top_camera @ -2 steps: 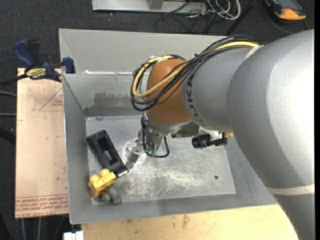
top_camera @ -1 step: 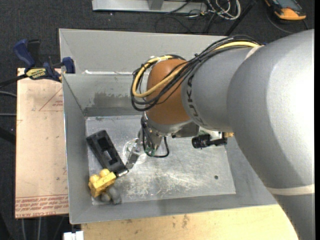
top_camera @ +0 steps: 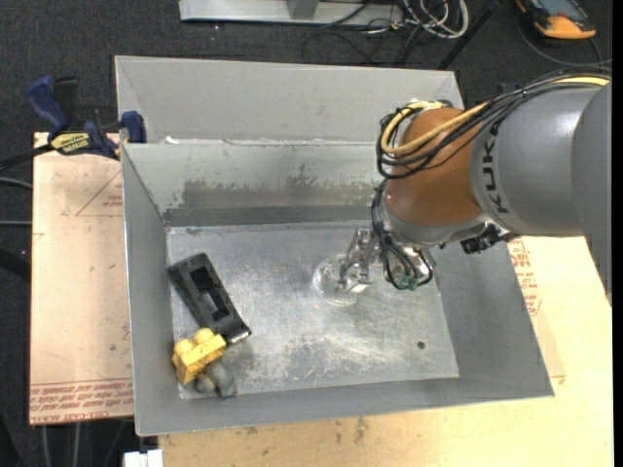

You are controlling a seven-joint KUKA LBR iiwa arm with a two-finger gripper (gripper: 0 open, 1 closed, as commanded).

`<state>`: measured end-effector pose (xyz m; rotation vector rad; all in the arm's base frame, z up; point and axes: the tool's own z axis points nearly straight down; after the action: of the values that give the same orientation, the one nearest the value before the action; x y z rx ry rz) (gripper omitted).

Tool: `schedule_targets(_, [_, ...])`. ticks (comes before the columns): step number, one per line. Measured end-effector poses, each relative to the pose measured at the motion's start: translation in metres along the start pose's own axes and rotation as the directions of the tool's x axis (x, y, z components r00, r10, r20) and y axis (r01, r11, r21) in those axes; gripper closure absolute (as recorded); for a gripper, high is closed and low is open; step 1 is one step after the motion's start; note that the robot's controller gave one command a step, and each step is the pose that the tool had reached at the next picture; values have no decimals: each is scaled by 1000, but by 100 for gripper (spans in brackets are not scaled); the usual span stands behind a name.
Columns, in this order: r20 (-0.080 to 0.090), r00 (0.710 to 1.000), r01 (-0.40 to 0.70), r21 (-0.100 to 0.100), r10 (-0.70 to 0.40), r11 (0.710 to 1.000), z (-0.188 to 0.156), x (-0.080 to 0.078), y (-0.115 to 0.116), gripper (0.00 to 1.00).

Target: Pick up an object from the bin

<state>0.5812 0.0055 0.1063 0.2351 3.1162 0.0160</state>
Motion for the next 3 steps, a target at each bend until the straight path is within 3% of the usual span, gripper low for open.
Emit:
schedule_targets(1, [-10, 1000, 1, 8, -1, 1000, 5, 4, -2, 0])
schedule_targets(2, [-9, 1000, 1, 8, -1, 1000, 5, 3, -2, 0])
schedule_targets(3, [10, 997, -83, 15, 83, 996, 24, -8, 25, 100])
